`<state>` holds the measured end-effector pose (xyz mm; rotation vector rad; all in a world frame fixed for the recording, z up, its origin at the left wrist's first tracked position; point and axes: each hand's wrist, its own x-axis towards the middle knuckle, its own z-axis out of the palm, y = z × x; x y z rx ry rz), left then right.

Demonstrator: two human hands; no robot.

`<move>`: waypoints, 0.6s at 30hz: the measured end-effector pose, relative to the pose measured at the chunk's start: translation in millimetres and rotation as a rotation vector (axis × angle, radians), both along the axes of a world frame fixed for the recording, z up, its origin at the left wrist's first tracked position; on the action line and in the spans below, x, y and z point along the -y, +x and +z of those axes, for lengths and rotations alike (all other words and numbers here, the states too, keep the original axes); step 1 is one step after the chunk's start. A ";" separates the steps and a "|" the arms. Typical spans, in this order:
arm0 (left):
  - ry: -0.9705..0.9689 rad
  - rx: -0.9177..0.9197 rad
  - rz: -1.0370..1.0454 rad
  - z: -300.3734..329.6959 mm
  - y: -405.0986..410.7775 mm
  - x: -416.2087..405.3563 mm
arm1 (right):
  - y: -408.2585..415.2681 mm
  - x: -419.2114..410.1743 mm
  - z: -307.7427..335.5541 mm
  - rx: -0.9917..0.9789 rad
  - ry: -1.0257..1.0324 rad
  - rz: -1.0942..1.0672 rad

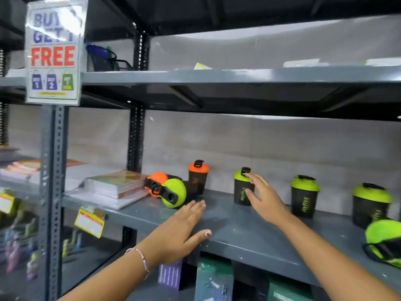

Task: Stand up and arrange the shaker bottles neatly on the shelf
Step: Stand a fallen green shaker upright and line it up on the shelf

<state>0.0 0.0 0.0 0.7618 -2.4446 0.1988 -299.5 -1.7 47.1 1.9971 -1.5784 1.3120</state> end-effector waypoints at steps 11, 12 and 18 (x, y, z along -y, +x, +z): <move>0.028 -0.066 0.040 -35.1 30.2 -9.0 | 102.3 98.5 -2.1 -0.294 0.442 0.309; 0.044 -0.050 0.034 -33.9 33.6 -13.0 | 115.1 102.9 -4.6 -0.289 0.457 0.346; 0.069 -0.149 0.148 -28.5 39.6 -7.9 | 163.3 142.8 3.7 -0.509 0.371 0.440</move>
